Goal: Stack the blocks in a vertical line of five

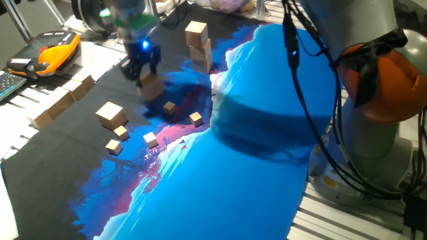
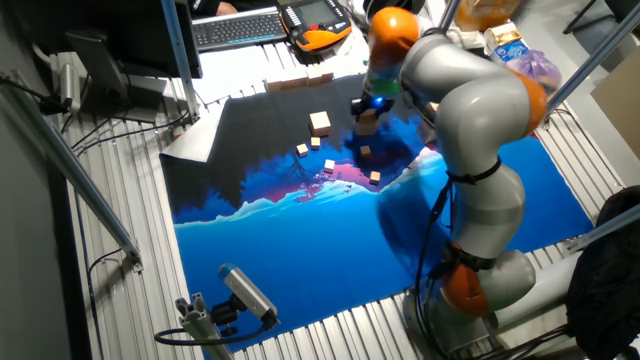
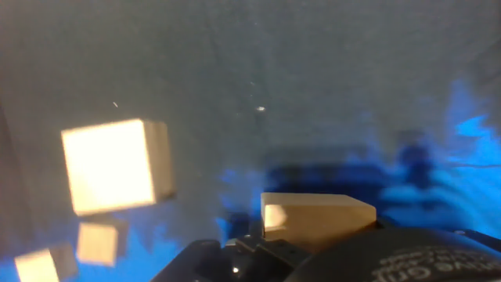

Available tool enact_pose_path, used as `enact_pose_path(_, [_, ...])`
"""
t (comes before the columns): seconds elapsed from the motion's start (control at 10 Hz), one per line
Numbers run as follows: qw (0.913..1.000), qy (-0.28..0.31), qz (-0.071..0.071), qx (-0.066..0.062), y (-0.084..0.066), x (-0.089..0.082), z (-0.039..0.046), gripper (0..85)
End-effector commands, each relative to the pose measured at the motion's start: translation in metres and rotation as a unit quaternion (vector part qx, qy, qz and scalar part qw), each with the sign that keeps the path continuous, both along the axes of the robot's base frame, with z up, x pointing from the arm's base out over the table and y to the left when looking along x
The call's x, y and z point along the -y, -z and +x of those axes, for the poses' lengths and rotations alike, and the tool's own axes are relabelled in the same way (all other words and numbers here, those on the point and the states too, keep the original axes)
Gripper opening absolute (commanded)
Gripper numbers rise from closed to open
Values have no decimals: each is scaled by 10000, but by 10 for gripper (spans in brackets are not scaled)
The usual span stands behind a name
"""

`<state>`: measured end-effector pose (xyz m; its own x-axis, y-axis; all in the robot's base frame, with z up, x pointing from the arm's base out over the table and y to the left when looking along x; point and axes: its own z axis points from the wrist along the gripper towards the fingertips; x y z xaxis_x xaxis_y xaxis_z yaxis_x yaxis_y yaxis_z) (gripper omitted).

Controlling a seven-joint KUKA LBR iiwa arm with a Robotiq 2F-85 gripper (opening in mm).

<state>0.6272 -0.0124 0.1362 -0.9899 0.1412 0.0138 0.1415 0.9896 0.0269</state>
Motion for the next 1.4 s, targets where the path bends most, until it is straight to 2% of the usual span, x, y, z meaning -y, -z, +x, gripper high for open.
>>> enact_pose_path(0.0, [9999, -69, 72, -8, -641, 253, -10, 0])
enact_pose_path(0.2, [9996, -276, 67, -9, -789, 517, -6, 0])
enact_pose_path(0.3, [9995, -307, 91, -7, -823, 594, -4, 0])
enact_pose_path(0.5, [9994, -325, 77, -76, -818, 603, 10, 0])
enact_pose_path(0.6, [9993, -355, -14, -93, -818, 603, 10, 0])
enact_pose_path(0.7, [9987, -436, -257, -101, -818, 603, 10, 0])
enact_pose_path(0.8, [9982, -481, -349, -90, -818, 603, 10, 0])
enact_pose_path(1.0, [9974, -513, -507, 17, -818, 603, 10, 0])
enact_pose_path(1.2, [9980, -401, -460, 175, -818, 603, 10, 0])
enact_pose_path(1.3, [9982, -354, -444, 184, -818, 603, 10, 0])
